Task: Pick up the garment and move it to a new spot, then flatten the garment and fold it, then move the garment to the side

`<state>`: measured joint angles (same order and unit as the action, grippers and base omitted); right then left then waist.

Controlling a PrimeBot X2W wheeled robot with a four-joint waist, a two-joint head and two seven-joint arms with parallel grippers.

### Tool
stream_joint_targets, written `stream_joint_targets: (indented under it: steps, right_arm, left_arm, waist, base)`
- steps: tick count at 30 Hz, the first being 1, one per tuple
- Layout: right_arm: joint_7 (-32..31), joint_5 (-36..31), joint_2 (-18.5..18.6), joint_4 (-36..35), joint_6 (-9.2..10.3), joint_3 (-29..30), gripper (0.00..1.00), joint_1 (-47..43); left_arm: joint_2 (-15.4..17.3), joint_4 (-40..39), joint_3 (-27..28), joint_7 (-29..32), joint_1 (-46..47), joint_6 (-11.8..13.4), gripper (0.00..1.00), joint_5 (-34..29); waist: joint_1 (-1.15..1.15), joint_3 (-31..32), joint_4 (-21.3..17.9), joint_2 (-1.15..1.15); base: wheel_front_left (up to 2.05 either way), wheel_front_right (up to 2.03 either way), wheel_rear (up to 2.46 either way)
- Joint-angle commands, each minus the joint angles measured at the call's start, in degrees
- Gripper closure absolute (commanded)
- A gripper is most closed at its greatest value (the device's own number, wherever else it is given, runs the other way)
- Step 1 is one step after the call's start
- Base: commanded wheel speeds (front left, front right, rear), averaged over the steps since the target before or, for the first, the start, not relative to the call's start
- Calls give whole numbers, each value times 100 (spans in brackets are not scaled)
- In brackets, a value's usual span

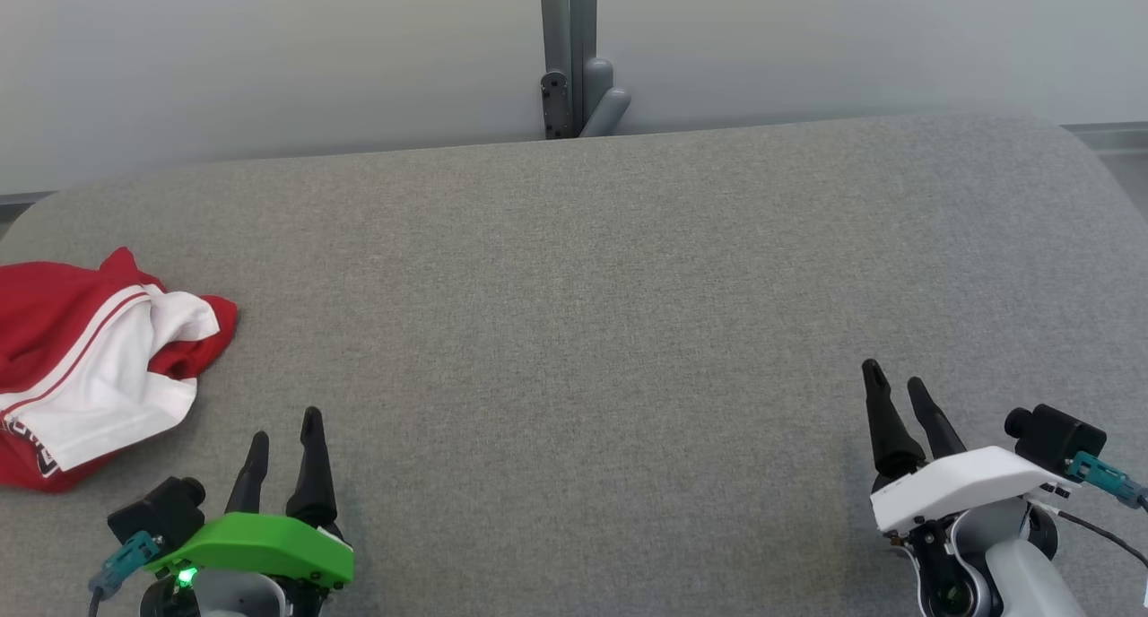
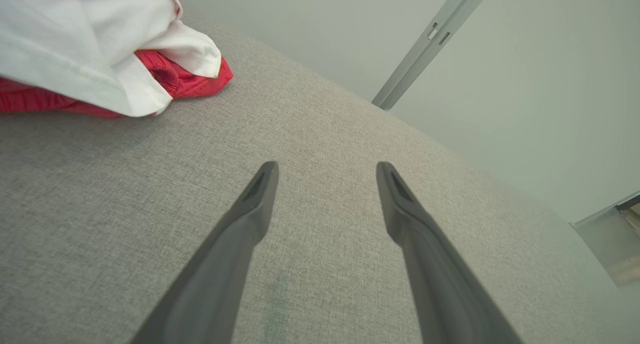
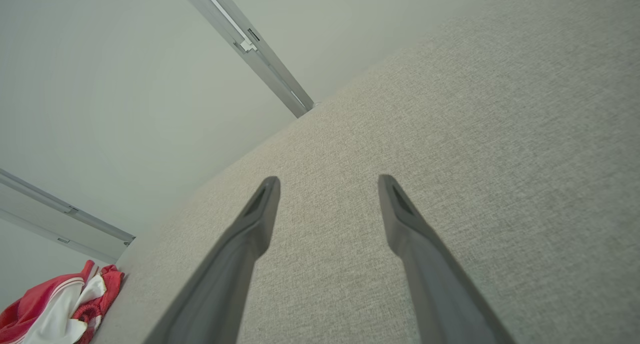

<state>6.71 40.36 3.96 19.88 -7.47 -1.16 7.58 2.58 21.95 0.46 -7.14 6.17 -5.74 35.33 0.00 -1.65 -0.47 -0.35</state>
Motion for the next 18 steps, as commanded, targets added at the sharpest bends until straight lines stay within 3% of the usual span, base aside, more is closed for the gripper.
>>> stream_joint_targets:
  steps: [1, 18]
  right_arm:
    - [51, -153, 34, -31, -2, -26, 0, 150]
    - [328, -1329, 60, -278, -2, -103, 0, 151]
  left_arm:
    - [49, -37, 3, -47, 96, 26, 0, -140]
    - [98, -169, -119, -310, 74, 239, 0, -1361]
  waist:
    - [0, -2, -1, 17]
    - [0, -26, -5, 22]
  base:
    - [0, 0, 0]
    - [0, 0, 0]
